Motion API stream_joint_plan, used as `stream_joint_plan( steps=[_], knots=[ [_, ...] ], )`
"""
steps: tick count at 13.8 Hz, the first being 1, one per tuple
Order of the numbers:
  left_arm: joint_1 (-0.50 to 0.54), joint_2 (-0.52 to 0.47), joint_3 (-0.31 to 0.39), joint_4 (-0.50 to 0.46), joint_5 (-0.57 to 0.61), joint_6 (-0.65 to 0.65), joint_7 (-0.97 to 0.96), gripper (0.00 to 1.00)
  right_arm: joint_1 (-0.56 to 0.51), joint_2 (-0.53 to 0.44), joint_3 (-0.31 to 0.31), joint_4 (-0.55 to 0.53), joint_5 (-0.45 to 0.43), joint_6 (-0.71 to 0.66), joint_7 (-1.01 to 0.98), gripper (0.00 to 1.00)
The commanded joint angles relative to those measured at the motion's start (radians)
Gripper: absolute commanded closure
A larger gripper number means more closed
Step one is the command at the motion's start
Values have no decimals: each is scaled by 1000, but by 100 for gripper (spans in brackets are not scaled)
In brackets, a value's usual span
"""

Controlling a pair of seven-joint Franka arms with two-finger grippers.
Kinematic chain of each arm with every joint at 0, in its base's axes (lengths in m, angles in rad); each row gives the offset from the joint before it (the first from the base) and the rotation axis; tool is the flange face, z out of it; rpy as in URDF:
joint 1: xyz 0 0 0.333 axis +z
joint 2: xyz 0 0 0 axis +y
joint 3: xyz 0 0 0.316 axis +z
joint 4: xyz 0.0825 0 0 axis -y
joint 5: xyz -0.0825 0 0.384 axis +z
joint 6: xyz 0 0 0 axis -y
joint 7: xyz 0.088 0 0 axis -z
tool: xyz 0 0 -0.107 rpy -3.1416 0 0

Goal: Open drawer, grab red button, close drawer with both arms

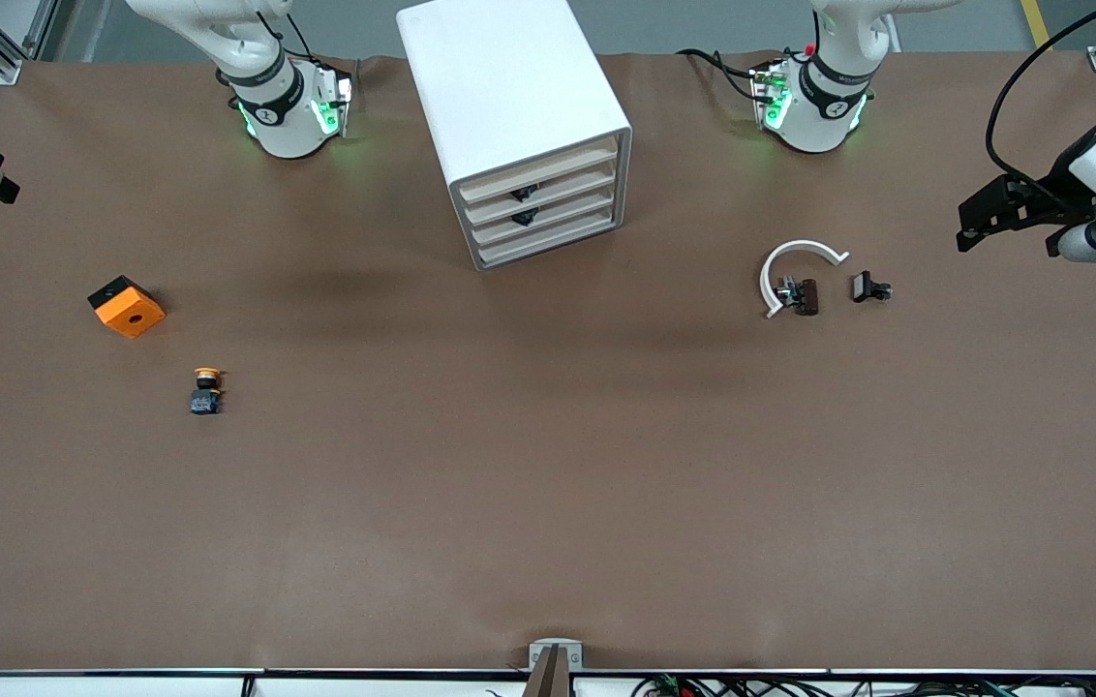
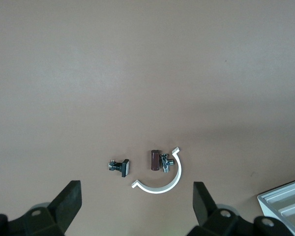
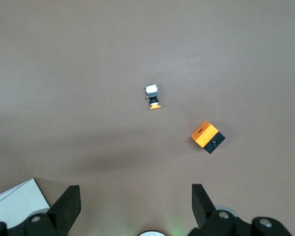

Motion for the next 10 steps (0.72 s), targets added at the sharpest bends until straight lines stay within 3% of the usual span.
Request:
stream_joint_plan(
  steps=[1,8,10],
  knots=[
    [2,6,-6,18,19,-18,10,0,-11,-13,8,2,1,-25,-23,0],
    [16,23,3,14,4,-41,22,0,-11,-13,8,2,2,-27,-22,0],
    [13,72,3,12,4,-44,21,0,-11,-13,8,0,2,-27,-22,0]
  ],
)
